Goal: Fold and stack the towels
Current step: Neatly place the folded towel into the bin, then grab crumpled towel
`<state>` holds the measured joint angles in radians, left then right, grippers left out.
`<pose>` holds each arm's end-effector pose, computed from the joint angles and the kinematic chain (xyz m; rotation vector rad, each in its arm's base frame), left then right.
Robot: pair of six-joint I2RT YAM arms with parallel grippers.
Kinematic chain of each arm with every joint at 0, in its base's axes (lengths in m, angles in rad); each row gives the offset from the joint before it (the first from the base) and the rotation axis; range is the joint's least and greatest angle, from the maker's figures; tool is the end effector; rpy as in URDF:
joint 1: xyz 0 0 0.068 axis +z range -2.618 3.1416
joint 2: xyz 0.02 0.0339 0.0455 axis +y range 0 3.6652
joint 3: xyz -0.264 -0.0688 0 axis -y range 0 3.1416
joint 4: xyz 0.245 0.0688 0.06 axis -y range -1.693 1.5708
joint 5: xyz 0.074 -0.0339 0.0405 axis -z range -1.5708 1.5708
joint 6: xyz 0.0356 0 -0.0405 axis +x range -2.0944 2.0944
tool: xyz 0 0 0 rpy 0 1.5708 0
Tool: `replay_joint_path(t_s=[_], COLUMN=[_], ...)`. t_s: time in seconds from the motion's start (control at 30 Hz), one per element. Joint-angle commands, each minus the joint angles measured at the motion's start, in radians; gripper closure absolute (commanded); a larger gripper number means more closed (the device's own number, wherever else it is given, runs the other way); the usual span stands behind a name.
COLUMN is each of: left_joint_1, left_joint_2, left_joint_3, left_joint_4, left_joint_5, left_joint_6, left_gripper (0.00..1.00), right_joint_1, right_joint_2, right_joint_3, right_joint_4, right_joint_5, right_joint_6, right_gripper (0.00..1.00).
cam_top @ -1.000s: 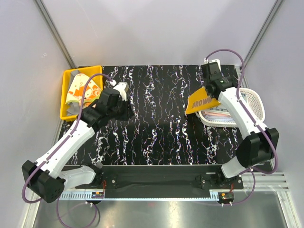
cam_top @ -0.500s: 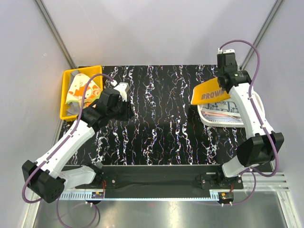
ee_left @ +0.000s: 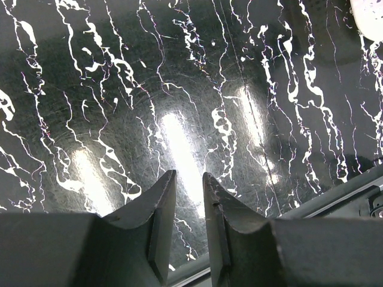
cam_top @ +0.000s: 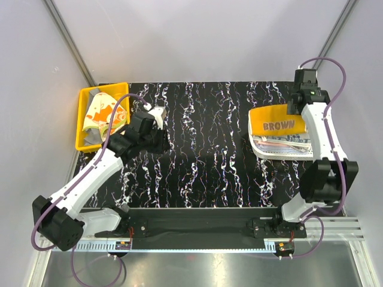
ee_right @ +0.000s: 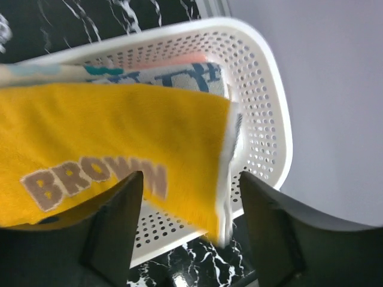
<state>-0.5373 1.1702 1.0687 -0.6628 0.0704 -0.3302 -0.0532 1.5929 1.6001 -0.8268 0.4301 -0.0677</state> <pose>0.2100 -0.1280 0.3157 0.2828 2.3735 -0.5049 0.3417 -0.0331 0.3615 0.1861 2.3605 -0.5705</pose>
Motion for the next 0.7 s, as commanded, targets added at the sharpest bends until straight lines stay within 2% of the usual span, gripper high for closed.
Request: replay_joint_path(t_s=[0.0, 0.03, 0.07, 0.17, 0.3, 0.37, 0.4, 0.47, 0.5, 0.53, 0.67], left_joint_1=[-0.003, -0.001, -0.003, 0.000, 0.040, 0.091, 0.114, 0.210, 0.239, 0.266, 0.426], left_joint_2=[0.006, 0.008, 0.009, 0.020, 0.055, 0.088, 0.100, 0.152, 0.173, 0.216, 0.367], left_joint_3=[-0.009, -0.009, -0.007, 0.010, 0.080, 0.120, 0.129, 0.160, 0.166, 0.174, 0.230], left_joint_4=[0.029, 0.029, 0.026, 0.026, 0.016, 0.032, 0.037, 0.054, 0.064, 0.072, 0.089], left_joint_5=[0.020, 0.005, -0.006, -0.040, -0.130, -0.200, -0.245, -0.317, -0.348, -0.412, -0.497], left_joint_6=[0.013, 0.013, 0.008, -0.013, -0.102, -0.133, -0.183, -0.226, -0.265, -0.282, -0.322], left_gripper=[0.70, 0.70, 0.70, 0.69, 0.66, 0.68, 0.68, 0.61, 0.58, 0.56, 0.50], right_joint_1=[-0.010, -0.011, -0.011, -0.011, 0.006, 0.047, 0.123, 0.221, 0.312, 0.349, 0.495], right_joint_2=[0.093, 0.102, 0.108, 0.101, 0.011, -0.034, -0.066, -0.085, -0.093, -0.094, -0.064], right_joint_3=[-0.020, -0.016, -0.009, 0.023, 0.032, -0.023, -0.041, -0.098, -0.115, -0.136, -0.226], right_joint_4=[0.005, -0.006, -0.005, -0.026, -0.023, 0.049, 0.070, 0.138, 0.158, 0.211, 0.301], right_joint_5=[0.025, 0.025, 0.029, 0.019, -0.086, -0.128, -0.122, -0.114, -0.117, -0.128, -0.220], right_joint_6=[0.093, 0.106, 0.118, 0.190, 0.322, 0.345, 0.370, 0.379, 0.394, 0.402, 0.424], right_gripper=[0.25, 0.21, 0.10, 0.00, 0.00, 0.00, 0.00, 0.00, 0.00, 0.00, 0.00])
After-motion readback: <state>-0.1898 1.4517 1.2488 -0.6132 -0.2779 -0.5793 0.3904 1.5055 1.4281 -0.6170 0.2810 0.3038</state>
